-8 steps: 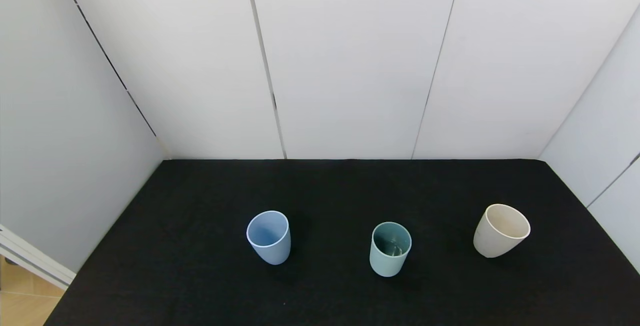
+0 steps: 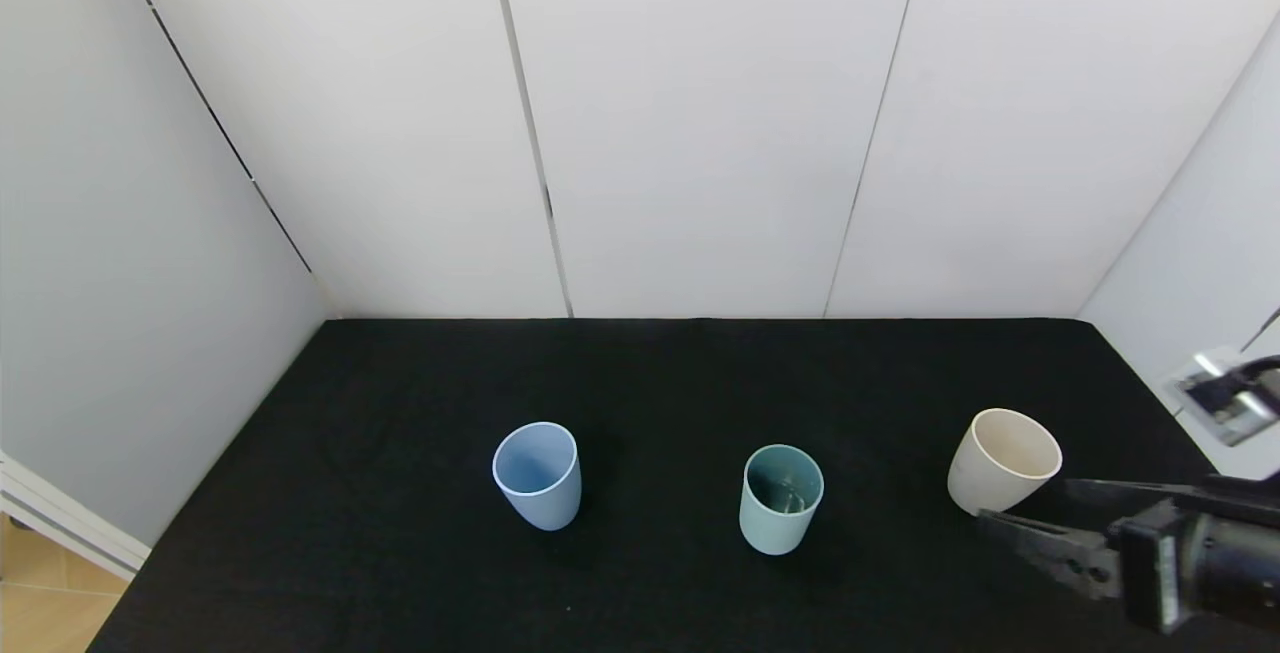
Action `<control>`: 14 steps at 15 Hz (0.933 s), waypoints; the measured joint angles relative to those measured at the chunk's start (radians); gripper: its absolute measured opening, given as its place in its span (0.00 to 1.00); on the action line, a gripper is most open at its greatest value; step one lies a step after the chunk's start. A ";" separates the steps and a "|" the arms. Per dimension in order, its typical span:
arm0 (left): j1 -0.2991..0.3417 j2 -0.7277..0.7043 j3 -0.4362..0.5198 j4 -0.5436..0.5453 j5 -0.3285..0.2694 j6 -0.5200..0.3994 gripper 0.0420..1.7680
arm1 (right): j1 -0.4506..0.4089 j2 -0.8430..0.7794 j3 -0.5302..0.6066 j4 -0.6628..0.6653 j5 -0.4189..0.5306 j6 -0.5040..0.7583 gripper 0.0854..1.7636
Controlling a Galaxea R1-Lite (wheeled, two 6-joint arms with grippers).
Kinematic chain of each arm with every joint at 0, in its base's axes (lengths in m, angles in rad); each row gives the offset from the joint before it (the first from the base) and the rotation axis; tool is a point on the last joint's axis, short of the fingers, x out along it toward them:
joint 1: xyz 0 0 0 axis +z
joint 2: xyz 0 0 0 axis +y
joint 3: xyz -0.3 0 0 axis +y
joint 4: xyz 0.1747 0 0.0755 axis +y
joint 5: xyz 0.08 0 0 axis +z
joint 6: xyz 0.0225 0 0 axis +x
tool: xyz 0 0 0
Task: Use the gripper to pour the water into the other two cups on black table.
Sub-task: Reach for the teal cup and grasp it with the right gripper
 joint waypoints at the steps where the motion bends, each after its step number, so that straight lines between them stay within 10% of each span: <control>1: 0.000 0.000 0.000 0.000 0.000 0.000 0.97 | 0.067 0.068 -0.005 -0.056 -0.036 0.020 0.97; 6: 0.000 0.000 0.000 0.000 0.000 0.000 0.97 | 0.280 0.327 -0.068 -0.176 -0.099 0.067 0.97; 14: 0.000 0.000 0.000 0.000 0.000 0.000 0.97 | 0.327 0.575 -0.101 -0.367 -0.163 0.065 0.97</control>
